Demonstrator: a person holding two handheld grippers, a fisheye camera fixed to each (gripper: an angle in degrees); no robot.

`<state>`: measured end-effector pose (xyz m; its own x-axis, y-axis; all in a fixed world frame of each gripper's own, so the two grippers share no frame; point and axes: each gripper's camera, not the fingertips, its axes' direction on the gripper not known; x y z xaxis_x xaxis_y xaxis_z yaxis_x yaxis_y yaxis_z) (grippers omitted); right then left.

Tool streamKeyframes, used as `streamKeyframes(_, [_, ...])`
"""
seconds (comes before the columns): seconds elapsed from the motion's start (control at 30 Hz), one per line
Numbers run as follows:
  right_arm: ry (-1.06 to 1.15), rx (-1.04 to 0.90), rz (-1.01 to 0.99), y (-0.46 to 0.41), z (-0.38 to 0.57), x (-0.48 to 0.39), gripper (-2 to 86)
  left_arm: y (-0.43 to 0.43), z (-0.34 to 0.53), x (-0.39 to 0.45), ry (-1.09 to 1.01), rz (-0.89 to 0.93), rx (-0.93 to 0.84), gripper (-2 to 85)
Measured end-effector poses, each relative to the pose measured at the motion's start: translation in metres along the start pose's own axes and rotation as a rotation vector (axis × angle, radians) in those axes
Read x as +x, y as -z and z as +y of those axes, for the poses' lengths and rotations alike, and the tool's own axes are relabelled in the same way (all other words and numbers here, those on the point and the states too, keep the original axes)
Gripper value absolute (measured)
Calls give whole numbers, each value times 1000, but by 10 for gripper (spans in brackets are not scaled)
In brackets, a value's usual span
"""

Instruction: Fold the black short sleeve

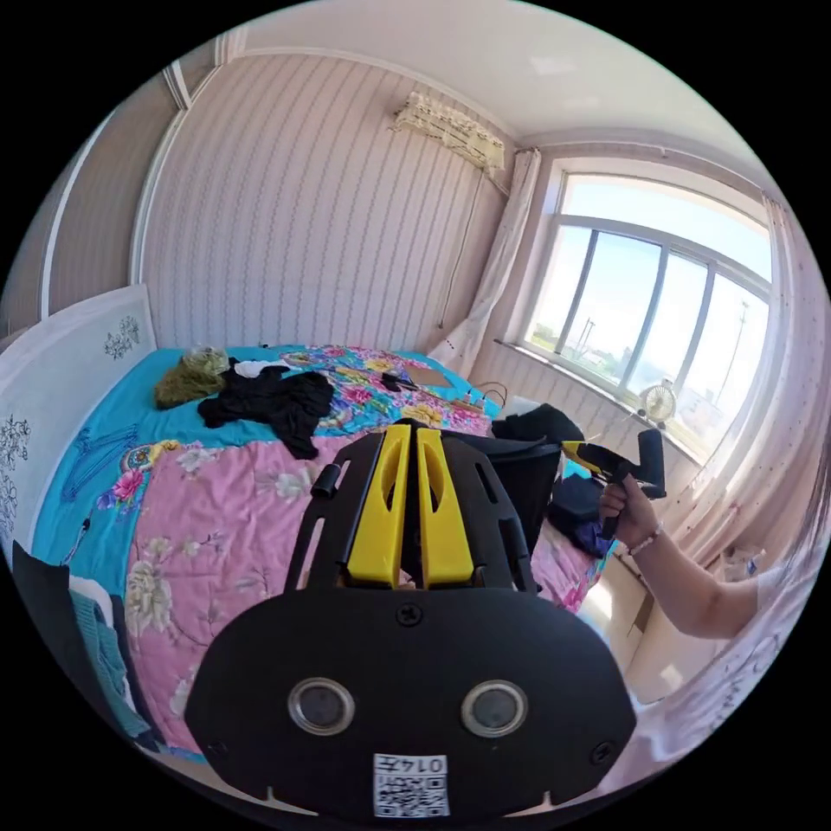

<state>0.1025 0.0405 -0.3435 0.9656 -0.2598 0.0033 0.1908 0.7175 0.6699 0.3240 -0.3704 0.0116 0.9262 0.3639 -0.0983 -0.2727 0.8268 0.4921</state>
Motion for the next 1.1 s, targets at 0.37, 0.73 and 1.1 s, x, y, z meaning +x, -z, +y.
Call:
streamKeyframes(0.37, [420,54,0,-37,-88,-121,0,106,43,-25,-155,-40,125,-10])
streamKeyframes(0.73, [-144,-703,181,-165,191,4,0,32,349,-107,263,-41,-735,-10])
streamKeyframes(1.1, [-279,-732,340,-187,175,19,20,73,362,-156,378,-133,-773,-2])
